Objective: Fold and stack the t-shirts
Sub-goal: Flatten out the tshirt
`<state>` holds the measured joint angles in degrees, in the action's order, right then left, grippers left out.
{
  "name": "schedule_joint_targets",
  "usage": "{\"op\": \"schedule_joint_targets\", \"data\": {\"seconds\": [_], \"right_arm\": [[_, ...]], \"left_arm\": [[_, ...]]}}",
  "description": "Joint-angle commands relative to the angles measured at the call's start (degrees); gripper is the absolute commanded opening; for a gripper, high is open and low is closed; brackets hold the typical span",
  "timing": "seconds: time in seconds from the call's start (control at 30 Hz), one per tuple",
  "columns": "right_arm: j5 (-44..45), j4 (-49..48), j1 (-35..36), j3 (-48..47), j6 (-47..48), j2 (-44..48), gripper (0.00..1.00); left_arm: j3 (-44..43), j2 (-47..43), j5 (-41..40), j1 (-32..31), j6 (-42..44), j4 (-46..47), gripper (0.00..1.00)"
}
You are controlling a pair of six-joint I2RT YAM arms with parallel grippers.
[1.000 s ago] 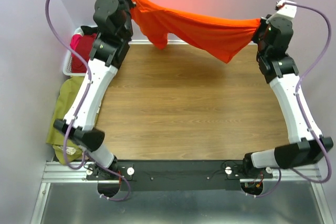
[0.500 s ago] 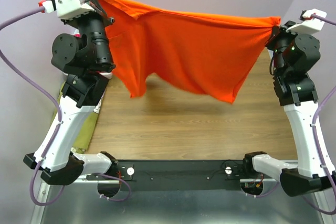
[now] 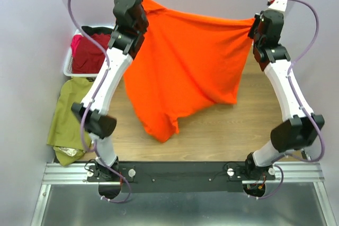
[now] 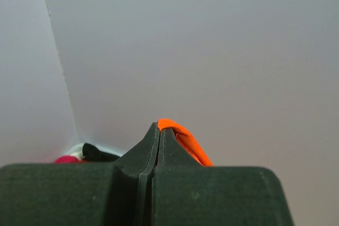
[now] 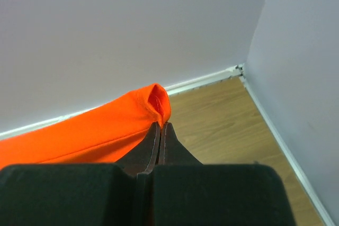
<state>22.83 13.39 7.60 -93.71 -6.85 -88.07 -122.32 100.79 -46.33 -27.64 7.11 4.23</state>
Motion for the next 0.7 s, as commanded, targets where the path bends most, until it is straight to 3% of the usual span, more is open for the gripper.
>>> {"op": "schedule_joint_targets", "data": {"seconds": [0.0,0.03,0.13,0.4,0.53,0.6,0.67], "right_arm": [[-0.41,-1.61,-3.28,-10.15,1.67,-5.26,0.01],[-0.85,-1.61,-3.64,-11.48,1.75,-5.79,0.01],[-2.09,-1.61,-4.52,-14.29,1.93,-6.5,0.01],[-3.93,-1.61,-4.69,-9.13,2.55,1.49,0.01],[-4.9,-1.52,-4.69,1.14,0.62,7.55,0.01],[-5.77,-1.52,-4.69,10.5,-0.88,11.33,0.01],[-7.62,-1.52,-4.69,17.3,-4.64,14.49,0.01]], "left_arm": [[-15.99,7.3,5.28,6.44,-4.39,-5.79,0.0],[-20.37,9.66,6.5,6.98,-4.39,-6.42,0.0],[-21.82,9.26,8.26,7.51,-4.13,-6.08,0.0],[-11.46,-1.55,11.25,6.99,-6.76,-6.68,0.0],[-1.56,-8.83,8.47,3.22,-9.13,-11.95,0.0],[5.39,-12.18,6.61,0.06,-15.44,-16.94,0.0],[20.84,-18.68,6.6,-1.71,-23.34,-19.25,0.0]]}}
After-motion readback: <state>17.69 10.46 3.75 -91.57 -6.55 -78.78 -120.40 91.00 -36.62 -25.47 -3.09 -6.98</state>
